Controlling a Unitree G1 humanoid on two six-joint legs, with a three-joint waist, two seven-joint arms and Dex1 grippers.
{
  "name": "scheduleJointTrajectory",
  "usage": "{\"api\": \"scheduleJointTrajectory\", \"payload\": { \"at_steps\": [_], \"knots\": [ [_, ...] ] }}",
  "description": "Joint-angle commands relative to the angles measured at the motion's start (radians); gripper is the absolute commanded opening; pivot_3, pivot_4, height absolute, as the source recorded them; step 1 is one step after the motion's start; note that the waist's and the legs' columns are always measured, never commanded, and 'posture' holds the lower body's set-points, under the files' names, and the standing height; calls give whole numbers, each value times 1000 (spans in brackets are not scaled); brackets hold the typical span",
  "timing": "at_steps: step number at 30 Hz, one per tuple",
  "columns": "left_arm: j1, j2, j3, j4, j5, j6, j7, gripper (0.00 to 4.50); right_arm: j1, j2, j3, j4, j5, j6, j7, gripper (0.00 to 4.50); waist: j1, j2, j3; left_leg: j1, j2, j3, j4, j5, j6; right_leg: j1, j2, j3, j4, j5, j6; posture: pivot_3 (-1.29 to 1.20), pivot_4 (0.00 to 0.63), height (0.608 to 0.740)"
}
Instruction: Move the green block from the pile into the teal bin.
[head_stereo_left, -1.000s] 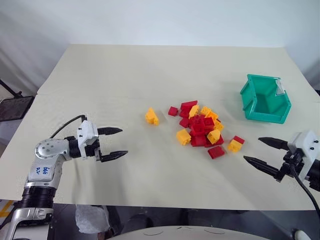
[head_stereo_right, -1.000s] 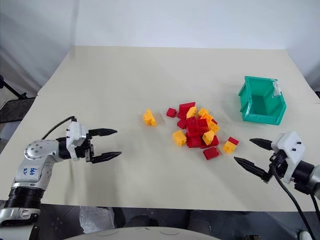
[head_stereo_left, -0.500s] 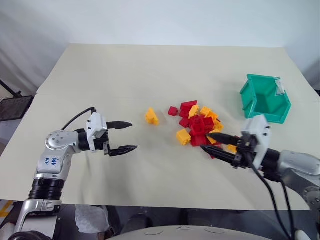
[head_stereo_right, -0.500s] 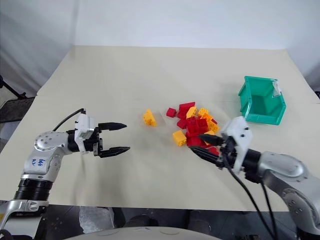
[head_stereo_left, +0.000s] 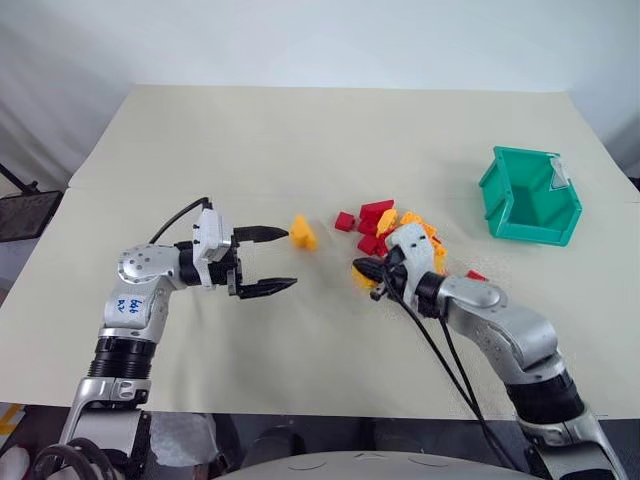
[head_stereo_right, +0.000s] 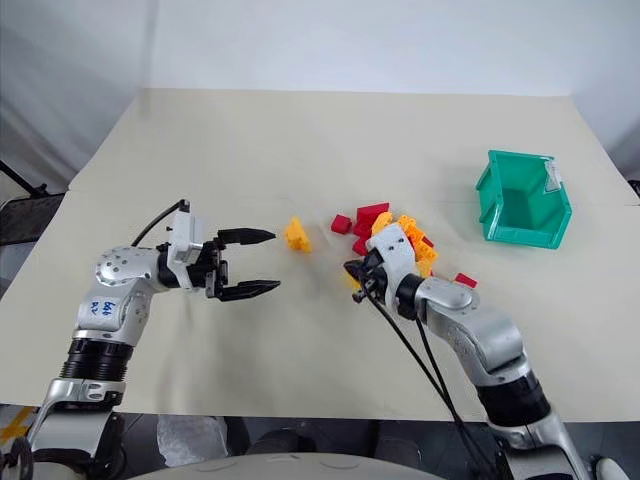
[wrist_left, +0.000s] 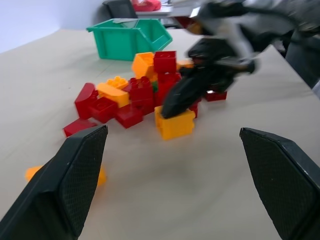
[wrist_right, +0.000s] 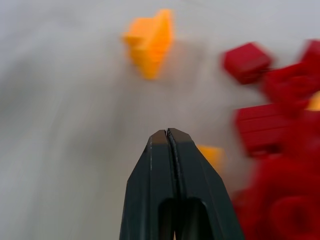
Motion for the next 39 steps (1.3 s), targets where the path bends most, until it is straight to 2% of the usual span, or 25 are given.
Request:
{"api": "scheduleJointTrajectory", "payload": {
  "at_steps": [1, 11, 21, 25, 28, 29, 33, 36, 39],
  "knots": [
    [-13, -3, 9, -6, -13, -16, -8, 4500, -16, -14, -58, 36, -44, -54, 13, 30, 0, 0, 0, -2, 0, 0, 1, 0, 0, -2, 0, 0, 1, 0, 0, 0, 150, 740],
    [-16, -30, -1, 14, -7, -39, -10, 4500, -17, -113, -217, 180, -139, -158, 24, 30, 0, 0, 0, -5, 0, 8, 1, 0, 0, -5, 0, 0, 2, 0, 0, 0, 150, 740],
    [16, -54, -4, -2, -12, -54, -11, 4500, 82, -231, -265, -104, 4, -25, 235, 30, 3, 0, 0, -5, 1, 9, 3, 0, 0, -6, 0, 1, 2, 0, 0, 0, 150, 740],
    [23, -56, -3, -1, -15, -60, -21, 4500, 101, -420, -348, -141, 108, 88, 406, 790, 9, 0, 0, -5, 0, 8, 5, 1, 0, -5, -1, 1, 4, 0, 0, 0, 150, 740],
    [16, -56, 1, 11, -17, -65, -29, 4500, 144, -521, -419, -150, 158, 110, 498, 1866, 8, 0, 0, -6, 0, 8, 6, 0, 1, -5, -1, 1, 4, 0, 0, 0, 150, 740],
    [14, -55, 2, 16, -17, -67, -31, 4500, 162, -545, -437, -152, 165, 109, 521, 2089, 6, -1, 0, -6, 0, 8, 6, 0, 1, -5, -1, 1, 4, 0, 0, 0, 150, 740],
    [6, -47, 15, 48, -17, -83, -48, 4500, 308, -700, -606, -84, 111, 71, 663, 3419, 10, -1, 0, -5, 0, 8, 6, 0, 1, -5, -1, 1, 5, 0, 0, 0, 150, 740],
    [-2, -42, 26, 69, -21, -95, -57, 4500, 370, -747, -690, -56, 93, 67, 699, 4360, 7, -1, 0, -5, 0, 9, 8, 0, 1, -5, -2, 2, 6, 1, 1, 0, 150, 740],
    [-14, -38, 37, 82, -29, -103, -69, 4500, 359, -740, -669, -94, 111, 89, 679, 4437, 3, -2, 1, -5, 1, 7, 10, 0, 1, -4, -2, 2, 8, 1, 0, 0, 150, 740]
  ]
}}
